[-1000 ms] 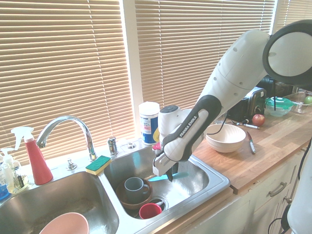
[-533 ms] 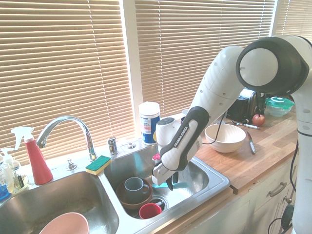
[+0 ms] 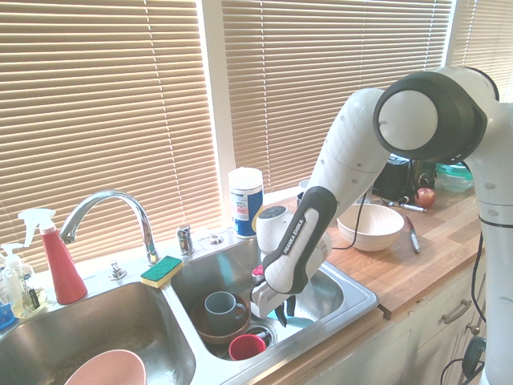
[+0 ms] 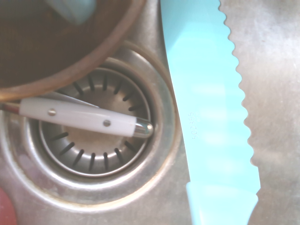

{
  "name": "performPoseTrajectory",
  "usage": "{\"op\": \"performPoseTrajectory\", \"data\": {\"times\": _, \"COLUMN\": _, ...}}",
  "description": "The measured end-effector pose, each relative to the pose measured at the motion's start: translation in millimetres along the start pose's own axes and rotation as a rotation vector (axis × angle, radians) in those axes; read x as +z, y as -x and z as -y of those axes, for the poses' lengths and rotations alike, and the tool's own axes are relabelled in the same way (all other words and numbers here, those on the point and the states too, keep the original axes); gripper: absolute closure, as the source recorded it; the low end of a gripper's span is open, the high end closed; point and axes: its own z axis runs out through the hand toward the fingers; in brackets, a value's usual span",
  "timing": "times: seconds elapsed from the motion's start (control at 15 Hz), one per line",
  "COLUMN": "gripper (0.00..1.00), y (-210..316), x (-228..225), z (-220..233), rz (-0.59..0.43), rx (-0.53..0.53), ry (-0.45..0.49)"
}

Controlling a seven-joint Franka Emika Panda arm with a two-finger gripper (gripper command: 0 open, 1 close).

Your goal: Put the knife into the sink

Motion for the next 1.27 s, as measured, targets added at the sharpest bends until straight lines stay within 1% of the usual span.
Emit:
{"op": "performPoseTrajectory", "data": {"times": 0.33, "gripper": 0.00, "y": -4.6, "x": -3.7, "z": -3.2, "rz": -0.007, "rx": -0.002, "ry": -0.005}}
{"op": "performPoseTrajectory", "data": {"times": 0.93, "gripper": 0.00, "y": -4.3, "x": -27.7, "z": -2.3, "rz": -0.036, "rx": -0.012, "ry": -0.033}}
{"op": "performPoseTrajectory", "data": {"times": 1.07, "gripper": 0.00, "y": -5.0, "x": -50.6, "z": -1.2, "rz": -0.059, "rx": -0.023, "ry": -0.046}}
{"op": "performPoseTrajectory", "data": {"times": 1.27, "gripper": 0.00, "y": -1.5, "x": -117.4, "z": -2.8, "rz": -0.096, "rx": -0.051, "ry": -0.059}}
